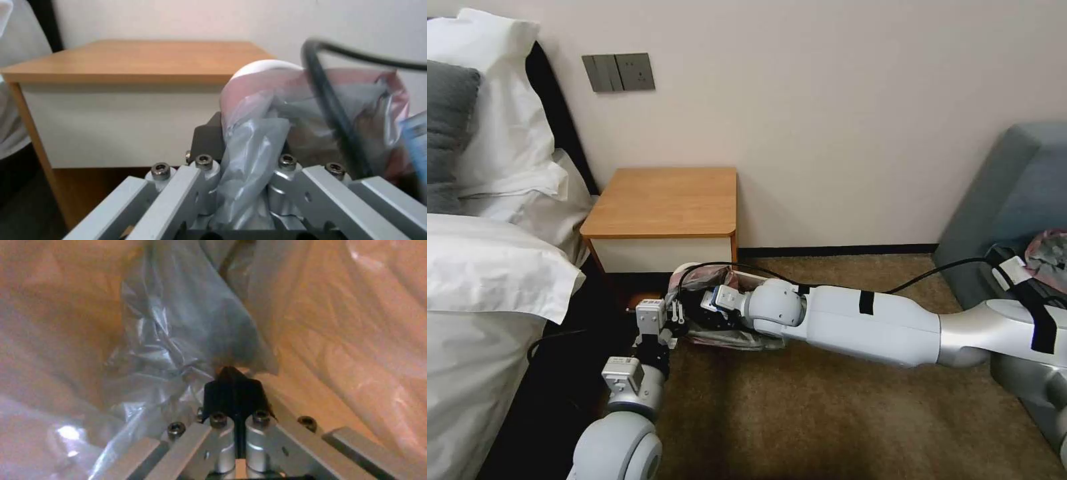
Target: Pick up the garbage bag from the table and place it over the trash can.
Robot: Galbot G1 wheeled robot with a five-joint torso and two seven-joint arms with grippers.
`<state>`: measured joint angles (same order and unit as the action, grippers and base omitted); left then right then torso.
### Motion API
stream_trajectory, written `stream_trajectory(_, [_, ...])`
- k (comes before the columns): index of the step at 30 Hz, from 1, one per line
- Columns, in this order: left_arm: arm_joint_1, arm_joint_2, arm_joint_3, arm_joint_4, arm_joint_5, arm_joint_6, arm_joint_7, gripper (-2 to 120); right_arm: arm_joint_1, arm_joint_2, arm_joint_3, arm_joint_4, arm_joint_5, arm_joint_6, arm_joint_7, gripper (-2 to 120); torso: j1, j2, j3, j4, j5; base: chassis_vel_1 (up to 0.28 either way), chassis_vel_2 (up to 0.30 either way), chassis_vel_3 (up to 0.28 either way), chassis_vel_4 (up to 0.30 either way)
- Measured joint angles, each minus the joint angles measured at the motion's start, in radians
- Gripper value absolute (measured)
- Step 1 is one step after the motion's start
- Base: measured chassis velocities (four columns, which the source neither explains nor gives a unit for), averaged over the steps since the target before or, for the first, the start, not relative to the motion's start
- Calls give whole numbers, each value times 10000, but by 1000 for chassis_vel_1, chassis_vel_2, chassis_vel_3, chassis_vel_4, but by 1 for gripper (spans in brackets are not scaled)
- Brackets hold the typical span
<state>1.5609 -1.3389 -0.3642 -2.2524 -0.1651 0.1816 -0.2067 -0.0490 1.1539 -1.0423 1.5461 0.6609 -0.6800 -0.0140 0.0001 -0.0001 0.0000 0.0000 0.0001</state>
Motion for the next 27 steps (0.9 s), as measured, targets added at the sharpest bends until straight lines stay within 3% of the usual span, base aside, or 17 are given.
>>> stream_trajectory(17, [-286,-23,-379,861,-334,104,-317,9,-235,-681,626,1996,505,-190,796,0,0,0,0,1,-2,0,0,0,0])
stream_trajectory(27, [-357,-48,-547,1061,-869,299,-583,9,-880,-1645,1609,3178,508,-266,972,0,-1,0,0,0,0,0,0,0,0])
